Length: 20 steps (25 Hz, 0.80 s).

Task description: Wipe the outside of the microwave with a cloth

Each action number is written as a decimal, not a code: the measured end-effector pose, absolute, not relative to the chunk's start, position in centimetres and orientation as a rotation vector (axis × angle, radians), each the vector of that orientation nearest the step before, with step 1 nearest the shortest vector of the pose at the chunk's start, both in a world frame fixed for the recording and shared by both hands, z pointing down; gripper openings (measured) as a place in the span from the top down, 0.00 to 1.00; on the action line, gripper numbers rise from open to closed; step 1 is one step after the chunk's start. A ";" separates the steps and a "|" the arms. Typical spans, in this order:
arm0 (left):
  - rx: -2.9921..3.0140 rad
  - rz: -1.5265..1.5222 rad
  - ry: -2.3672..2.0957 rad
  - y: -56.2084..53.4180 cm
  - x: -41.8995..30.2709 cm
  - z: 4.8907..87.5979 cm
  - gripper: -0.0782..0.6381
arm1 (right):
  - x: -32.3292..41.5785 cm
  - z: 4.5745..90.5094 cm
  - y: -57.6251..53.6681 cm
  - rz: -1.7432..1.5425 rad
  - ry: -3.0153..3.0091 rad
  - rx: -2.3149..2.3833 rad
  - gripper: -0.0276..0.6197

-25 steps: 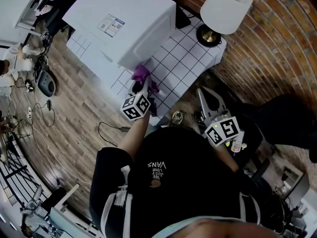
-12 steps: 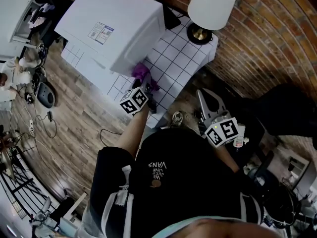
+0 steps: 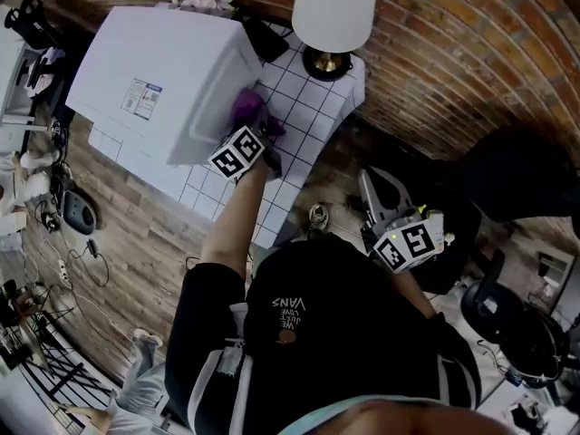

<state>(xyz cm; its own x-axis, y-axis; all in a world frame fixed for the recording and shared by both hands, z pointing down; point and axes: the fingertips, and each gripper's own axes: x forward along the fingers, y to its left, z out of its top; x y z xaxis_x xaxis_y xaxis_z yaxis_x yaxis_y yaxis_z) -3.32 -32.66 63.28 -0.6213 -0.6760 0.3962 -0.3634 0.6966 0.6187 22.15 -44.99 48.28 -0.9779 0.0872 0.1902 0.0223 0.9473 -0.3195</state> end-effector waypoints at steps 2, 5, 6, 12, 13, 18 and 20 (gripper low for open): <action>0.803 -0.640 -2.274 -34.1 -4.4 63.4 0.69 | 22.4 48.4 -45.7 0.477 -2.895 -0.048 0.96; 0.820 -0.629 -2.264 -36.1 -5.8 63.5 0.69 | 22.7 48.7 -46.6 0.483 -2.889 -0.003 0.96; 0.826 -0.623 -2.260 -36.7 -6.2 63.5 0.69 | 22.8 48.9 -46.9 0.484 -2.885 0.010 0.96; 0.852 -0.585 -2.256 -39.4 -8.2 63.5 0.69 | 22.7 49.1 -47.6 0.483 -2.877 0.046 0.96; 0.853 -0.581 -2.255 -39.6 -8.3 63.5 0.69 | 22.6 49.0 -47.7 0.481 -2.878 0.049 0.96; 0.873 -0.566 -2.258 -39.9 -8.1 63.4 0.69 | 22.2 48.9 -47.6 0.476 -2.881 0.046 0.96; 0.902 -0.539 -2.256 -39.8 -7.7 63.4 0.69 | 21.9 48.8 -47.2 0.475 -2.881 0.027 0.96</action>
